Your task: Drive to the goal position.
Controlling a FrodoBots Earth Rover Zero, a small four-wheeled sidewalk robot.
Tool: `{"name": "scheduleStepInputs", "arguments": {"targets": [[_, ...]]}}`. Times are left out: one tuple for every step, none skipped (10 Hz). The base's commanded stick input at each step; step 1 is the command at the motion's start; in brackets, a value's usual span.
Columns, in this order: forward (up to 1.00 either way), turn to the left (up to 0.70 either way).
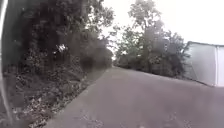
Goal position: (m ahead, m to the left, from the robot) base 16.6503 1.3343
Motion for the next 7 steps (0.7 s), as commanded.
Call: {"name": "scheduleStepInputs", "arguments": {"targets": [[0.7, 0.01], [0.7, 0.01], [0.7, 0.01], [0.7, 0.01], [0.7, 0.01], [0.7, 0.01], [0.7, 0.01]]}}
